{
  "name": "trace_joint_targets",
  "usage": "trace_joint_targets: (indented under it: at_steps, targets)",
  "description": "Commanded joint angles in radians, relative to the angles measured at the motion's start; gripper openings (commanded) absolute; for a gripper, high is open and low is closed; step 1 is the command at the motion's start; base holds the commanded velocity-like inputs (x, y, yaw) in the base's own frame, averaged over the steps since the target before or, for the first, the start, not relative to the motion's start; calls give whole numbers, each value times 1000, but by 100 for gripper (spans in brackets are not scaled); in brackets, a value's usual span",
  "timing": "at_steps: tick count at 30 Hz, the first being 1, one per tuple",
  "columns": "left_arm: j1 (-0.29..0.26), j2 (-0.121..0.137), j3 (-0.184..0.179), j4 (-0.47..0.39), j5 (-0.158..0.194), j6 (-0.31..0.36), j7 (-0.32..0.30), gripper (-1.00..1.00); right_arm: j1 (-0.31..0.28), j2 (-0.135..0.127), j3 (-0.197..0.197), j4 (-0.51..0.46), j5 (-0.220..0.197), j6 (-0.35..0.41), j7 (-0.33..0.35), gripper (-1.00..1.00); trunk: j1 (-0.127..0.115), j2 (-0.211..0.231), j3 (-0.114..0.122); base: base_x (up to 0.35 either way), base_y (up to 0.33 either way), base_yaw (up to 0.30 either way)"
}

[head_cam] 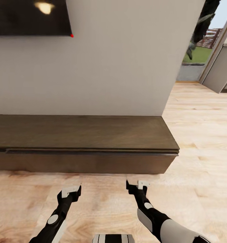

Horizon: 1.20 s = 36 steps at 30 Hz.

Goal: Place each of the two pumpkins and all three candles from the living room inside a cabinet in the living room (use any cabinet), then make sure every cabinet is closed, and position the cauldron so it is next to a table in the living room.

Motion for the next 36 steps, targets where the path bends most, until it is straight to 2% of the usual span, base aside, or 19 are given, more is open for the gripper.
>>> trace_joint_targets:
  at_steps: [1,4,7,9,13,15,17,20,22,24,29,36]
  targets:
    - [0,1,-4,-1,7,-3,5,100,-1,-1,8,-2,-5,-2,-7,100,-1,0,-1,-334,0,0]
    - [2,5,-3,-33,8,7,5,100,-1,-2,7,-9,-6,9,-8,100,-1,0,-1,-334,0,0]
    - [11,9,1,-133,12,52,5,100,-2,-2,6,-49,-7,105,-9,100,-1,0,-1,-334,0,0]
    - [20,22,5,-205,16,149,5,100,-2,-2,5,-124,-8,192,-9,100,-1,0,-1,-335,0,0]
    - [35,65,12,-338,30,451,5,100,-1,-8,-10,-326,-12,327,-10,100,-1,0,-1,-325,0,0]
    - [37,85,17,-367,47,566,5,100,1,-27,-30,-387,-22,359,-11,100,-1,0,-1,-167,0,0]
    - [38,104,30,-378,79,632,4,100,3,-59,-38,-411,-27,371,-10,100,-1,0,-1,-68,0,0]
    - [50,120,43,-377,139,669,5,100,33,-113,-43,-424,-34,371,3,100,-1,0,-1,-23,0,0]
    - [61,124,53,-376,164,678,5,100,55,-130,-46,-427,-37,371,18,100,-1,0,-1,-7,0,0]
    - [68,125,63,-372,175,682,6,100,67,-138,-47,-423,-45,372,38,100,-1,0,-1,-3,0,0]
    - [73,123,88,-368,188,706,5,100,72,-141,-46,-415,-57,382,54,100,-3,1,19,0,0,0]
    - [73,120,122,-283,187,726,5,100,92,-140,-44,-407,-57,384,56,100,-10,9,45,0,0,0]
